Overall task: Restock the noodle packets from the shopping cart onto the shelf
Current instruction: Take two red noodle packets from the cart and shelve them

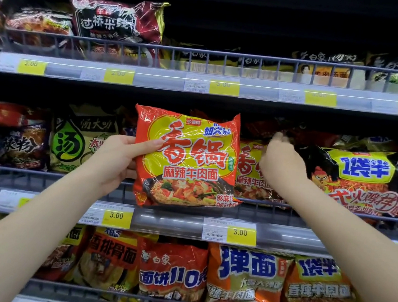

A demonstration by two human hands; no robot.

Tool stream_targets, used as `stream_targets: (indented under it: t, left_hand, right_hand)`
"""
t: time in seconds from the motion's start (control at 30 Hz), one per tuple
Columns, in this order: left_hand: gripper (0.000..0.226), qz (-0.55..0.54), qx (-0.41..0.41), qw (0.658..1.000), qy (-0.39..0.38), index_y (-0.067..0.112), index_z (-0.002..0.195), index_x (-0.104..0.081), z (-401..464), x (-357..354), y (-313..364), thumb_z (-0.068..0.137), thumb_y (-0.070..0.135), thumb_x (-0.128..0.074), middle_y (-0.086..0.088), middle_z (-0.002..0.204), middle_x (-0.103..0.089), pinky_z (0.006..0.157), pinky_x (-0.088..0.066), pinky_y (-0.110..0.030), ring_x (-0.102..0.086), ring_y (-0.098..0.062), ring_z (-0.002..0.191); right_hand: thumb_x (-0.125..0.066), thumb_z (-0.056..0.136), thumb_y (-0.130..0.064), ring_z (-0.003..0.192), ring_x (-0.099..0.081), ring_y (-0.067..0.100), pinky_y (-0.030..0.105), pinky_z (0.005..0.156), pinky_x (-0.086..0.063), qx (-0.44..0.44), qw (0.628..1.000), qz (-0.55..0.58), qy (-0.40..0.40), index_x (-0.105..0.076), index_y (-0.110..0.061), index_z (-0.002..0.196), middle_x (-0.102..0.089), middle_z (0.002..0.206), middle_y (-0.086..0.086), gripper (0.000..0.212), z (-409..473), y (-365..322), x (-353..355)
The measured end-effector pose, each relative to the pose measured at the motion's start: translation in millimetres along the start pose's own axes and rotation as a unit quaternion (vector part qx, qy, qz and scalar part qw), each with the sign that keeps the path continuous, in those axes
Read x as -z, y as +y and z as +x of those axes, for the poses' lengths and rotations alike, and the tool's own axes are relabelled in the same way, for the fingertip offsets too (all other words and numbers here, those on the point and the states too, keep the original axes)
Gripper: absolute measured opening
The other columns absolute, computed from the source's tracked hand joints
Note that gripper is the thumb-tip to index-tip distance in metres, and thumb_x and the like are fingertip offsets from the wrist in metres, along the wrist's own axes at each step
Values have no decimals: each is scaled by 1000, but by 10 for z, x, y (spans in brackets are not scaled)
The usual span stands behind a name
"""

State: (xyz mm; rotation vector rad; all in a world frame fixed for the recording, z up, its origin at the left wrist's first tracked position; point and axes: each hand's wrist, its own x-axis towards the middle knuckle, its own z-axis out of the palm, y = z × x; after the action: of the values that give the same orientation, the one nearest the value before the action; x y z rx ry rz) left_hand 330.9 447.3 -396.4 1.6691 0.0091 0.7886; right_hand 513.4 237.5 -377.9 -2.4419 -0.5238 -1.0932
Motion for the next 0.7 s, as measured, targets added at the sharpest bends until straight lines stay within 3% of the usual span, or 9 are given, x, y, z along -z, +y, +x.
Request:
stream_targets:
  t: [0.03,0.07,0.1,0.17,0.23,0.33,0.57,0.63,0.7]
  left_hand:
    - [39,-1,5,1000,3,11,91,-66,1,-22,3,63,37,-73,-2,78,-75,59,-59,-26,-72,-17,71]
    - [34,-1,8,1000,5,11,91,-65,8,-43,1,67,34,-70,-1,77,-75,58,-58,-25,-72,-15,69]
    - [32,-1,11,1000,7,11,91,-65,17,-63,-2,68,33,-68,-1,76,-75,57,-58,-24,-71,-14,67]
    - [30,-3,13,1000,9,11,91,-65,32,-103,-16,70,32,-68,0,75,-75,54,-57,-22,-71,-12,66]
    - [31,-7,15,1000,9,11,93,-65,59,-143,-35,70,33,-69,0,76,-75,54,-56,-24,-71,-12,66]
    - [30,-10,24,1000,2,13,91,-66,90,-197,-45,70,34,-69,1,75,-75,57,-54,-26,-71,-13,66]
    - [35,-16,67,998,0,10,89,-65,135,-342,-38,82,44,-63,0,64,-72,54,-50,-23,-66,-12,53]
    - [48,-17,67,998,-6,10,97,-62,149,-339,-45,88,55,-48,-4,77,-74,57,-55,-25,-70,-16,66]
    - [57,9,38,999,-6,7,113,-57,139,-315,-72,93,56,-35,-9,100,-71,72,-58,-29,-71,-19,87]
  right_hand:
    - [-43,99,-26,94,-61,37,38,74,-47,1,993,113,-21,-55,1,106,-60,103,21,30,-32,-30,105]
    - [-39,99,-38,80,-61,31,34,68,-46,-16,971,233,-59,-56,-4,88,-61,88,15,39,-82,-73,212]
    - [-37,97,-49,76,-61,25,32,67,-47,-51,931,345,-112,-54,-8,82,-61,82,11,46,-141,-122,320]
    - [-41,90,-61,86,-67,24,33,75,-55,-111,836,490,-223,-57,-11,94,-65,94,10,53,-229,-176,442]
    - [-53,84,-59,87,-71,24,32,73,-57,-103,800,510,-299,-61,-10,100,-71,98,9,51,-276,-170,470]
    - [-72,79,-35,83,-74,20,34,75,-58,-94,788,515,-324,-65,-9,100,-76,92,6,35,-302,-151,496]
    - [-75,78,-19,72,-73,20,32,64,-60,-167,758,535,-335,-65,-7,99,-76,87,10,26,-293,-77,451]
    - [-75,77,-18,70,-73,19,29,60,-59,-192,751,537,-332,-63,-7,101,-75,88,11,28,-256,-29,429]
    - [-73,79,-17,69,-71,19,29,59,-58,-213,751,541,-313,-61,-7,99,-73,87,11,25,-204,40,432]
